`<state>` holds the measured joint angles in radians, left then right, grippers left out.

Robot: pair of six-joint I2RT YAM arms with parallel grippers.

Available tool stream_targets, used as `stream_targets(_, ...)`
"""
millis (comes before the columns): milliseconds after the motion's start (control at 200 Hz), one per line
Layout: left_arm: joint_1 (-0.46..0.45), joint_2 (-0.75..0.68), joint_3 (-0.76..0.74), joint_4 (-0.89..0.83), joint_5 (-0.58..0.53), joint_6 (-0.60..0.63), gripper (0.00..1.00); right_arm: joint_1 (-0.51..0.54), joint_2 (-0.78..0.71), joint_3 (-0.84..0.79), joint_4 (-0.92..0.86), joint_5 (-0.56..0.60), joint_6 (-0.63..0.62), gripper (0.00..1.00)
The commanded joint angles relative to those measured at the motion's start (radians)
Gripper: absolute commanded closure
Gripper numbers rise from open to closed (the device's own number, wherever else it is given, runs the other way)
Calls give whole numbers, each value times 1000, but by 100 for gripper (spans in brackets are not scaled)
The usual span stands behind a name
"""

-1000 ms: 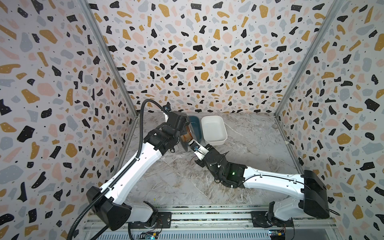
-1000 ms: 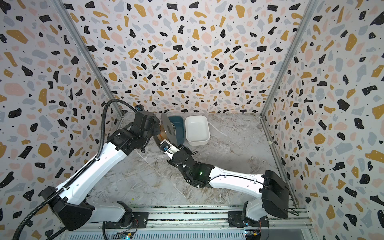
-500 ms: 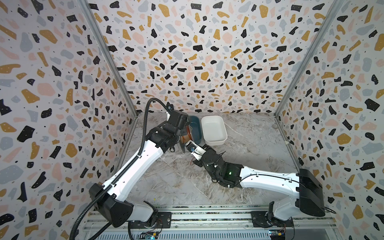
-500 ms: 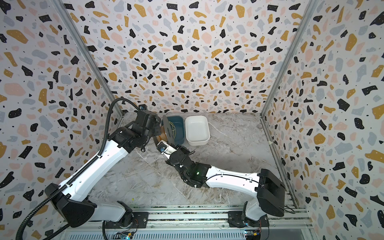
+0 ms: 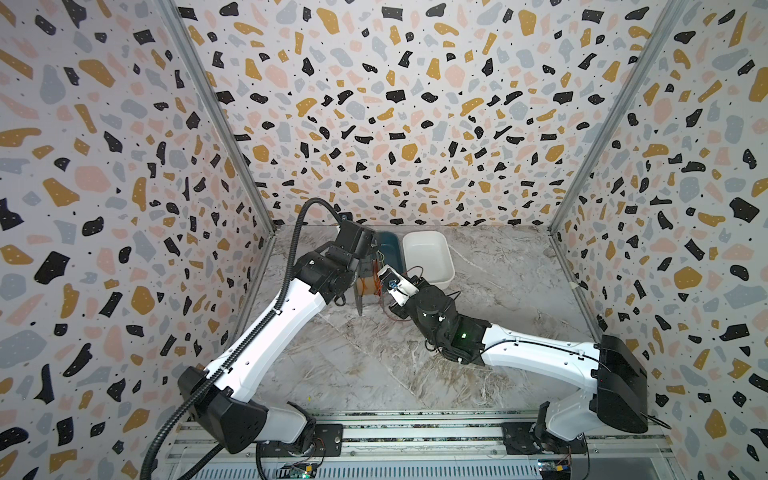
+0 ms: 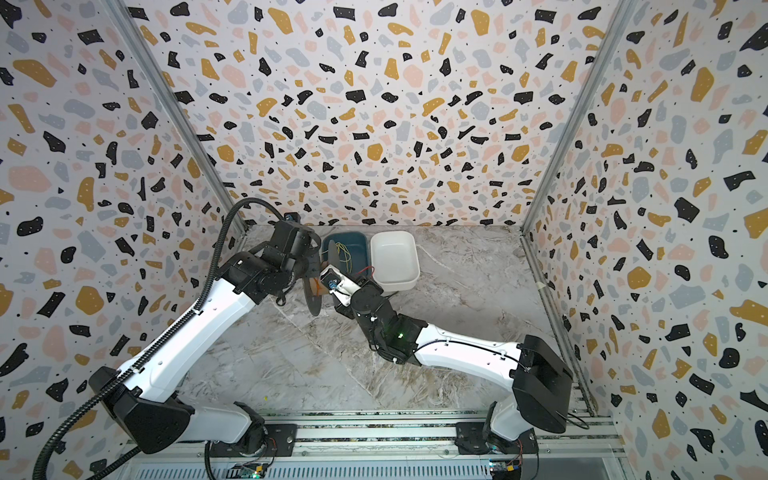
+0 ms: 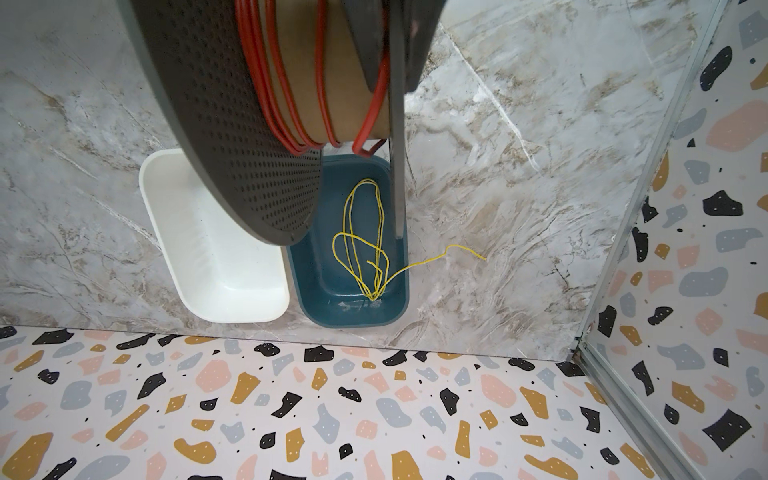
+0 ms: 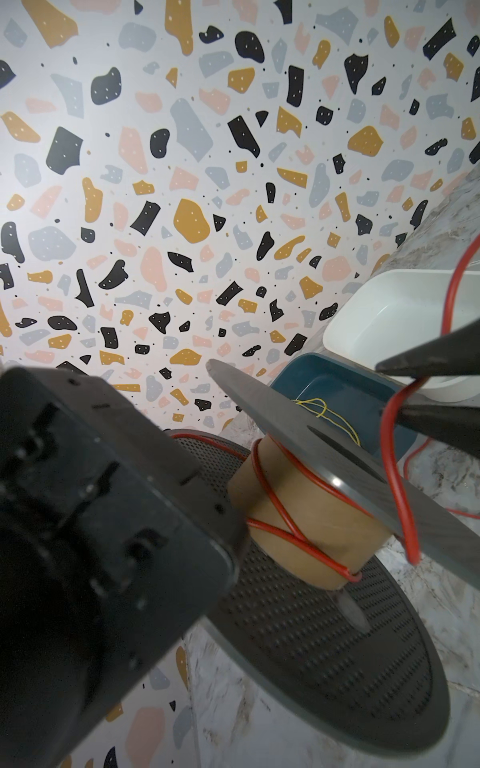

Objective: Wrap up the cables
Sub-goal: 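Wrap the red cable over the spool core with the right gripper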

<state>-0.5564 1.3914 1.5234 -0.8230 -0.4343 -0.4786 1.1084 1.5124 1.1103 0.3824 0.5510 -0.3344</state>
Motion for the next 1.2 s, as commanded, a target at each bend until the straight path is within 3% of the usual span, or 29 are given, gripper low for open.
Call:
stream_targets(0, 6, -21, 50, -9, 10, 40, 100, -28, 1, 54, 42, -35, 8, 85)
stream_targets(340, 6, -27, 21, -13, 35, 66, 100, -64, 41, 110, -8, -173, 4, 85)
stream_targets(961, 6, 5, 13, 7, 122, 74, 100, -143, 105, 192, -81, -299, 24, 86)
stream_targets(1197, 6, -11, 24, 11, 123, 64, 100, -178, 34, 167, -129, -390, 62, 84)
